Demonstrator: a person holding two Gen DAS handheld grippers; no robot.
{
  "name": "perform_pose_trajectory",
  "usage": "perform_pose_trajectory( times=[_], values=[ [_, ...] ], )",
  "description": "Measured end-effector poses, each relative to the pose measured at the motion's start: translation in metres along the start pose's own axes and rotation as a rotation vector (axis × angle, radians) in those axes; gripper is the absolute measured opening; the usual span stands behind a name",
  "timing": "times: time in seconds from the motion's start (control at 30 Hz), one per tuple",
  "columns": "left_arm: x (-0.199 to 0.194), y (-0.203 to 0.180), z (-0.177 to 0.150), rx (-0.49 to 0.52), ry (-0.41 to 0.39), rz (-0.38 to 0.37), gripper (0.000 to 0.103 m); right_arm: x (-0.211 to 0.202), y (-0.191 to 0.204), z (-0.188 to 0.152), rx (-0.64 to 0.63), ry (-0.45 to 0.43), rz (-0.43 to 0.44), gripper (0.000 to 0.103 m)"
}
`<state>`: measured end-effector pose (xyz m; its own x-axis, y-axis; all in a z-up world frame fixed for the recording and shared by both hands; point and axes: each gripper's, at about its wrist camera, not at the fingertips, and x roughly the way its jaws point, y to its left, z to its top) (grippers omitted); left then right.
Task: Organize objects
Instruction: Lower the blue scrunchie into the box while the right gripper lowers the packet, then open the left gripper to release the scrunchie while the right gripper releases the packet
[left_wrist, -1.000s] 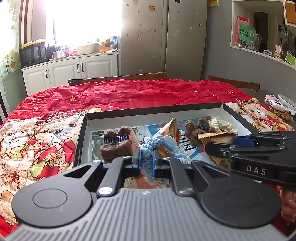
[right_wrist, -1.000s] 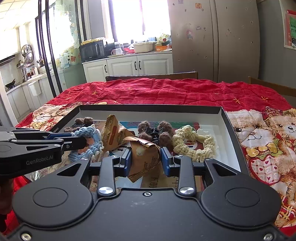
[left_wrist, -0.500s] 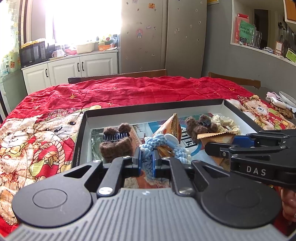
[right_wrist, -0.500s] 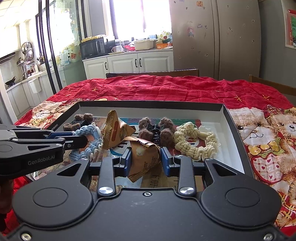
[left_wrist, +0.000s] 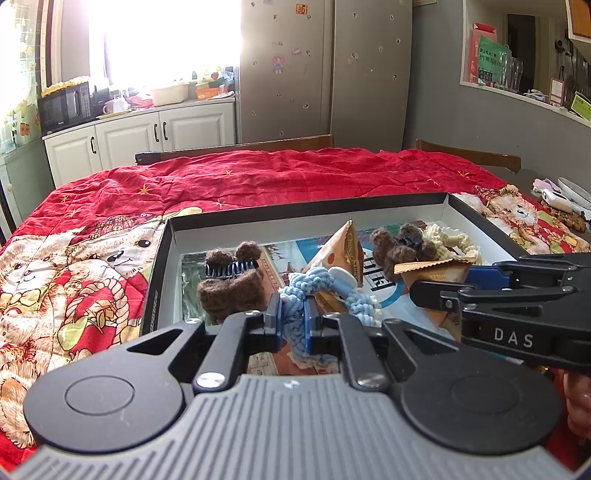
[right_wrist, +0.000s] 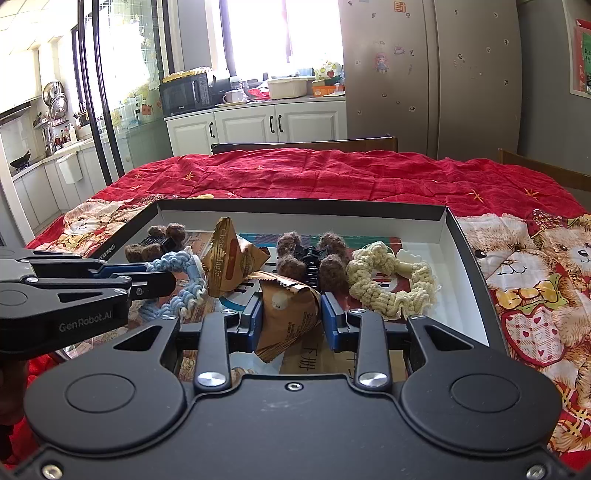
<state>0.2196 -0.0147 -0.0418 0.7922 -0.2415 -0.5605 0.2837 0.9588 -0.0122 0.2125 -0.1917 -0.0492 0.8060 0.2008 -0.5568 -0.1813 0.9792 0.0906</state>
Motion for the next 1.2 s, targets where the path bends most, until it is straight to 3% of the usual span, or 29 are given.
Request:
perform_pose_trajectory(
  times=[0.7, 0.93, 1.2],
  values=[
    [0.0007, -0.0015, -0.0030, 0.013, 0.007, -0.002, 0.017, 0.0027, 0.0017, -0.0023, -0.021, 0.016, 0.002, 0.033],
    [-0.0008, -0.0025, -0.0027, 0.023, 0.005, 0.001, 0.039, 0.0038, 0.0022, -0.0038, -0.026, 0.025, 0.002, 0.033],
    [-0.0045, -0.0051, -0.0015, 0.034, -0.006, 0.003, 0.040, 0.0038, 0.0022, -0.0041, -0.024, 0.026, 0.002, 0.036]
  ],
)
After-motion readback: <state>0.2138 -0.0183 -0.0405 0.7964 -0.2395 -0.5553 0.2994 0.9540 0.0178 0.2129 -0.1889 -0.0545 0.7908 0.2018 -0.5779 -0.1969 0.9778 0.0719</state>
